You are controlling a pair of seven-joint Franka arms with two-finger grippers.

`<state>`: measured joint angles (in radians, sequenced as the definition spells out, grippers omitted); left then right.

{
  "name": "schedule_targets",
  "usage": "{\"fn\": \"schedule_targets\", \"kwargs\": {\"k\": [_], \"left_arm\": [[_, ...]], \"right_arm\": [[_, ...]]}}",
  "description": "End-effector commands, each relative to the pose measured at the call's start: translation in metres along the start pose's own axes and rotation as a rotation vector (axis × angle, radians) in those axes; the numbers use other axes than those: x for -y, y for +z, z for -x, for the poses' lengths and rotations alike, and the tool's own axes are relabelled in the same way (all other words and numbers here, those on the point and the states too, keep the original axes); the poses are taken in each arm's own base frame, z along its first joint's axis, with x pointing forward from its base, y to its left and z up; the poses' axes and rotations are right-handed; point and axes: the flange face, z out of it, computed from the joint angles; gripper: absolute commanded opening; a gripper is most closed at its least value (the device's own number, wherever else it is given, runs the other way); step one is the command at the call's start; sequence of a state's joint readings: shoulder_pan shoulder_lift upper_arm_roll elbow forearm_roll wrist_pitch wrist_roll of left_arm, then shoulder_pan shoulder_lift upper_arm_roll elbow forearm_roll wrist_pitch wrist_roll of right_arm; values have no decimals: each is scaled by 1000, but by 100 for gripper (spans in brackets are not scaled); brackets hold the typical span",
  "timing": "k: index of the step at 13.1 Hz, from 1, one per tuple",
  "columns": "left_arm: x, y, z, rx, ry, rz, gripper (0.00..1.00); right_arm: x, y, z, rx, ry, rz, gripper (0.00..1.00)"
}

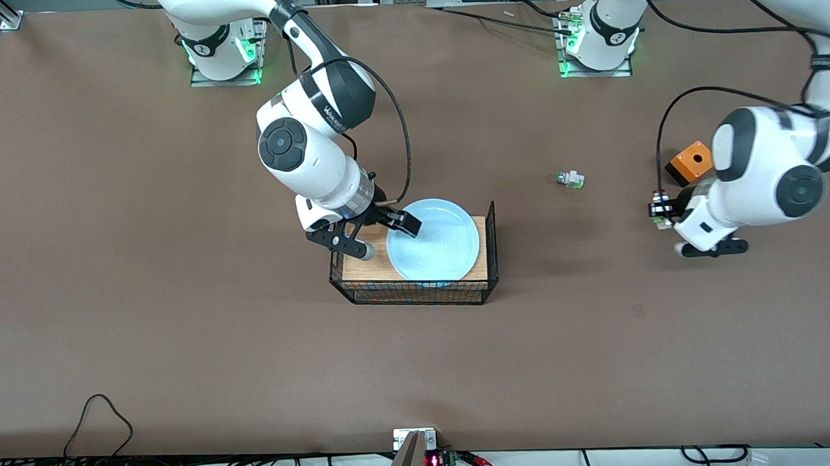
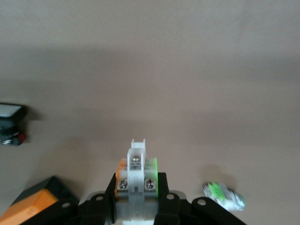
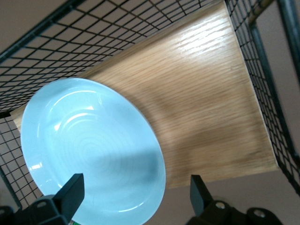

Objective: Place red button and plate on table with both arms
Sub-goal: 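Carry the button toward the orange box while the right gripper nears the plate, then set the button on the table while the right gripper grasps the plate rim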

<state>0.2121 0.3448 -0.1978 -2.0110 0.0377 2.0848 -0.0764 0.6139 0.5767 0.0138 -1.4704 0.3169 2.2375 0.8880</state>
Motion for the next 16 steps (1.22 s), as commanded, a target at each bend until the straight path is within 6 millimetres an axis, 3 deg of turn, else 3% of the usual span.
{"fn": "schedule_targets", "kwargs": {"k": [1, 4, 6, 7, 9, 10, 12, 14, 16], "left_arm": [[2, 43, 24, -75, 25, -3, 0], [2, 84, 30, -113, 28, 12, 0], [1, 109, 29, -122, 87, 20, 0], [8, 116, 29, -129, 111, 23, 10], [9, 108, 29, -129, 117, 19, 98], [6, 96, 31, -119, 117, 12, 100], [-2, 48, 25, -124, 124, -4, 100], [-6, -14, 6, -69, 128, -14, 100], [-4, -61, -4, -48, 118, -16, 100]], "right_arm": [[0, 26, -10, -50, -17, 11, 100], [-2, 38, -9, -66, -42, 35, 100], [-2, 38, -9, -74, -51, 42, 86], [-1, 38, -8, -74, -53, 43, 78], [0, 37, -6, -75, -51, 40, 63], [2, 36, -3, -74, -49, 40, 52], [4, 38, 1, -73, -45, 37, 36], [7, 39, 6, -73, -49, 37, 0], [10, 38, 12, -72, -12, 33, 0]]}}
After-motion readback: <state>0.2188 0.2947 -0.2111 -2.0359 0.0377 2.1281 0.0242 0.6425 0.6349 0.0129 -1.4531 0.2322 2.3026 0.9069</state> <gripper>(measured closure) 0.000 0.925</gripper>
